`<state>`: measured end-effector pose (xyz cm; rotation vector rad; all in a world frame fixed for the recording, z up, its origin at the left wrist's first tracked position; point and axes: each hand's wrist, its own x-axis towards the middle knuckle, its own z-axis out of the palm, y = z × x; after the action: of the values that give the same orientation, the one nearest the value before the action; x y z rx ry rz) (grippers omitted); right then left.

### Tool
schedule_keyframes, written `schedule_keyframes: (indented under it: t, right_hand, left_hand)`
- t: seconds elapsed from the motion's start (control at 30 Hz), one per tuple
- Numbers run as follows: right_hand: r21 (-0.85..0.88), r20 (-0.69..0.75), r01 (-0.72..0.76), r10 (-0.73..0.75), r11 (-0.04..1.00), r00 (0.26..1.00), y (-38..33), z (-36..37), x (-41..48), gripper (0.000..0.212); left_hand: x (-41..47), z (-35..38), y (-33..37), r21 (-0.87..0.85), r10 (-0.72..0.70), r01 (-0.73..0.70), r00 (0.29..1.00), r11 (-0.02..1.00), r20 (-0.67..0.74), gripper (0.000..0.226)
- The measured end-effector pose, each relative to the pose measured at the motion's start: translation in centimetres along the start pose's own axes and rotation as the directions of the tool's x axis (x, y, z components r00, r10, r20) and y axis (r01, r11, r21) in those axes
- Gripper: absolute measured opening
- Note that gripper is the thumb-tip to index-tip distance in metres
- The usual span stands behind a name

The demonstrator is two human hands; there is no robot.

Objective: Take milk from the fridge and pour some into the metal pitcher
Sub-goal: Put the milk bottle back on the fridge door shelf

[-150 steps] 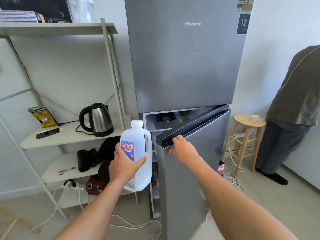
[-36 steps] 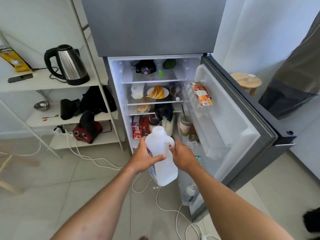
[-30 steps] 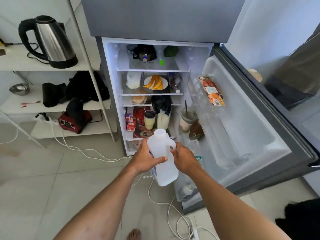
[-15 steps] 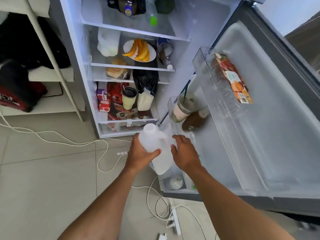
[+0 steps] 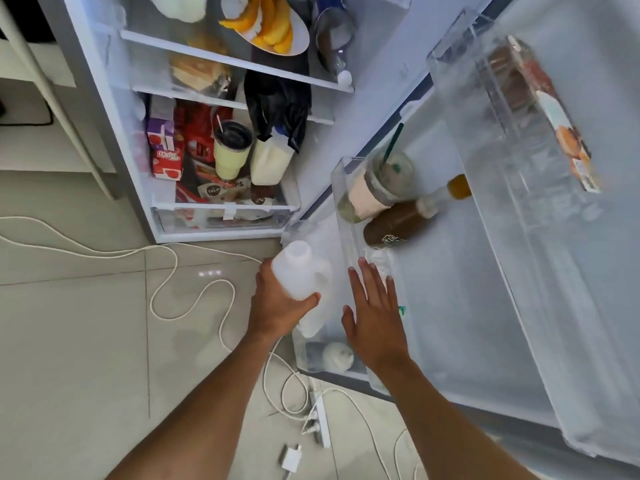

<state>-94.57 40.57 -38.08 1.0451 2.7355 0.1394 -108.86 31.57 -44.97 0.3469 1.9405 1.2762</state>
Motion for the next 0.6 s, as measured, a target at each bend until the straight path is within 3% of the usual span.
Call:
schedule_keyframes:
  t: [0.33,0.6]
  right_hand:
    - [0.026,-0.064,0.04,-0.038,0.999,0.997,1.4,0.9,-0.4,0.072]
    - [-0.014,-0.076,0.06,-0.061,0.998,0.995,2.9,1.2,-0.7,0.068]
  left_hand:
    - [2.1,4.9,-2.6,-0.006,0.034,-0.033,0.996,0.999,0.077,0.103]
    - [2.6,8.6,-3.8,0.033,0.144,-0.151,0.977,0.988,0.154,0.105]
